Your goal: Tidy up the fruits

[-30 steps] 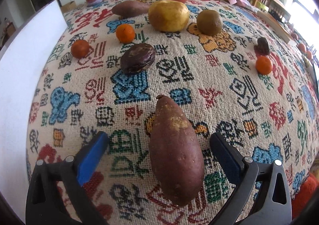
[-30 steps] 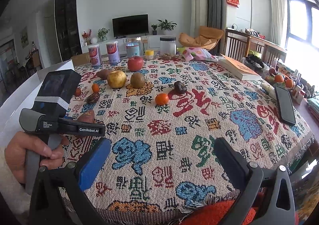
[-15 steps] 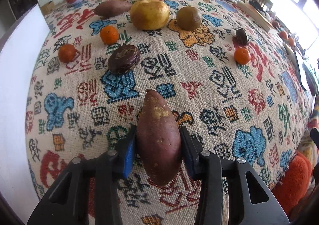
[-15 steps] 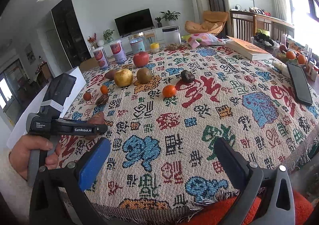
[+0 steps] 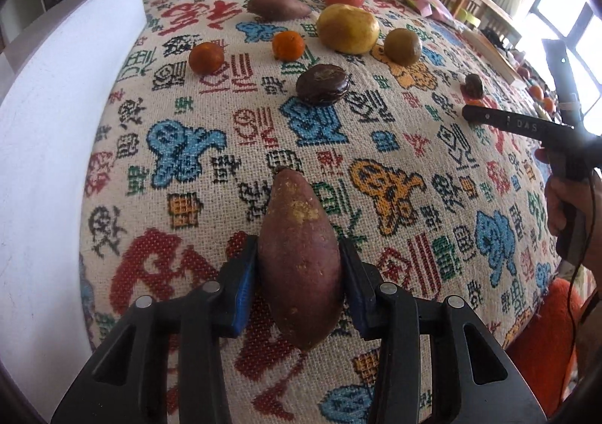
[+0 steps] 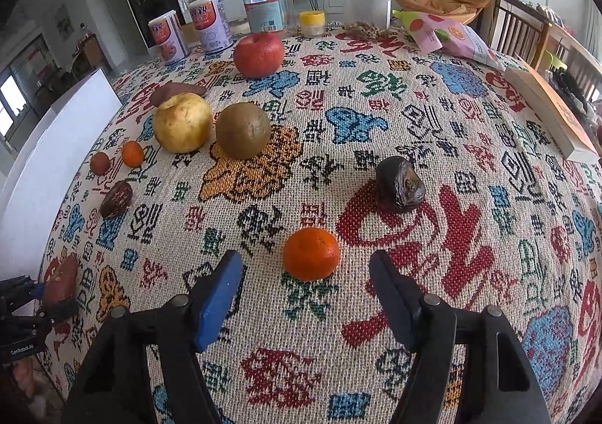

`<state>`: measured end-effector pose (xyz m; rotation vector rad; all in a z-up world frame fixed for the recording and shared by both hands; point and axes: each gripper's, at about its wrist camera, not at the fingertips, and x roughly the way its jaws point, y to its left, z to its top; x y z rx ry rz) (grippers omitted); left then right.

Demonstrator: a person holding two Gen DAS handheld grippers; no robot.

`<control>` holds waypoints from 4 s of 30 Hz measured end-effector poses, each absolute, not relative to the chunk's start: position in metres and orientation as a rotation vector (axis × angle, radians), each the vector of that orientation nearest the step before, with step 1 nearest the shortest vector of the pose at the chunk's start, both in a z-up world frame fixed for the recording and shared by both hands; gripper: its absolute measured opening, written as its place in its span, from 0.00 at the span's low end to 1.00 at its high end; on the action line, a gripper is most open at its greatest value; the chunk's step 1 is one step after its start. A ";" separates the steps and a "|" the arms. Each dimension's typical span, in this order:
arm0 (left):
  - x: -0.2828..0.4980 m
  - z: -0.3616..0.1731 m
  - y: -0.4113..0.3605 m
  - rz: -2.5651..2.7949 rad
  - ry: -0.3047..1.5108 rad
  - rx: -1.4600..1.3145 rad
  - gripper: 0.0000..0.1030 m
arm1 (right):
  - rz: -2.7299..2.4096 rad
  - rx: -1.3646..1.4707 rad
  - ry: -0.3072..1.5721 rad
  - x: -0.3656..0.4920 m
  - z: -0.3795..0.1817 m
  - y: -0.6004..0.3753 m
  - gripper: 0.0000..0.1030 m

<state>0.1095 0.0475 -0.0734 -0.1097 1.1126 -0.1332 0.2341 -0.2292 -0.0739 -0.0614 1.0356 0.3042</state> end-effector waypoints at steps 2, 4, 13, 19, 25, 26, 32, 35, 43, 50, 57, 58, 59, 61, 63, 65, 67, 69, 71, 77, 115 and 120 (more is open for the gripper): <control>0.110 -0.073 0.045 -0.141 1.113 -0.094 0.43 | 0.287 -0.058 1.072 0.244 -0.086 -0.227 0.33; 0.109 -0.072 0.046 -0.150 1.113 -0.093 0.55 | 0.300 -0.022 1.070 0.236 -0.083 -0.225 0.32; 0.102 -0.068 0.042 -0.120 1.096 -0.022 0.66 | 0.523 0.153 1.112 0.159 -0.072 -0.189 0.32; 0.102 -0.069 0.040 -0.122 1.083 -0.037 0.41 | 0.497 0.117 1.087 0.142 -0.077 -0.185 0.32; 0.068 -0.020 0.078 -0.214 1.035 -0.335 0.41 | 0.460 0.119 1.091 0.128 -0.080 -0.191 0.31; 0.058 -0.003 0.089 -0.231 1.015 -0.388 0.41 | 0.474 0.122 1.092 0.126 -0.074 -0.188 0.31; 0.000 0.078 0.174 -0.111 0.882 -0.493 0.41 | 0.729 0.045 1.044 0.112 0.000 -0.094 0.31; -0.011 0.078 0.220 0.097 0.869 -0.463 0.41 | 0.922 0.031 1.013 0.096 0.033 -0.021 0.32; -0.017 0.018 0.275 0.402 0.949 -0.438 0.57 | 1.123 -0.079 1.034 0.063 0.026 0.119 0.40; -0.005 0.040 0.234 0.265 0.851 -0.394 0.78 | 1.004 0.046 0.993 0.081 0.021 0.051 0.81; 0.034 0.032 0.103 -0.088 0.885 -0.241 0.85 | 0.502 -0.027 0.861 0.106 -0.014 -0.105 1.00; 0.041 0.023 0.083 -0.123 0.903 -0.216 0.85 | 0.404 -0.042 0.860 0.112 -0.026 -0.128 1.00; 0.048 0.012 0.064 -0.157 0.910 -0.194 0.85 | 0.310 -0.040 0.867 0.120 -0.035 -0.153 1.00; 0.062 -0.011 0.032 -0.184 0.935 -0.145 0.85 | 0.173 -0.008 0.887 0.131 -0.053 -0.197 1.00; 0.079 -0.035 0.007 -0.173 0.956 -0.079 0.85 | 0.085 0.026 0.888 0.132 -0.061 -0.236 1.00; 0.093 -0.051 -0.005 -0.143 0.950 -0.023 0.85 | 0.014 0.098 0.893 0.132 -0.067 -0.262 1.00; 0.109 -0.063 -0.008 -0.109 0.944 0.003 0.85 | 0.030 0.157 0.901 0.138 -0.068 -0.271 1.00; 0.129 -0.073 -0.009 -0.078 0.955 0.001 0.85 | 0.018 0.086 0.883 0.144 -0.065 -0.262 1.00; 0.143 -0.079 -0.008 -0.064 0.960 -0.005 0.88 | 0.030 -0.006 0.877 0.156 -0.070 -0.247 1.00; 0.155 -0.086 -0.013 -0.025 0.929 0.027 0.99 | 0.015 -0.048 0.946 0.176 -0.092 -0.246 1.00; 0.158 -0.086 -0.012 -0.025 0.931 0.022 1.00 | 0.020 -0.011 0.965 0.177 -0.092 -0.251 1.00; 0.158 -0.086 -0.012 -0.025 0.931 0.022 1.00 | 0.019 -0.011 0.965 0.177 -0.092 -0.251 1.00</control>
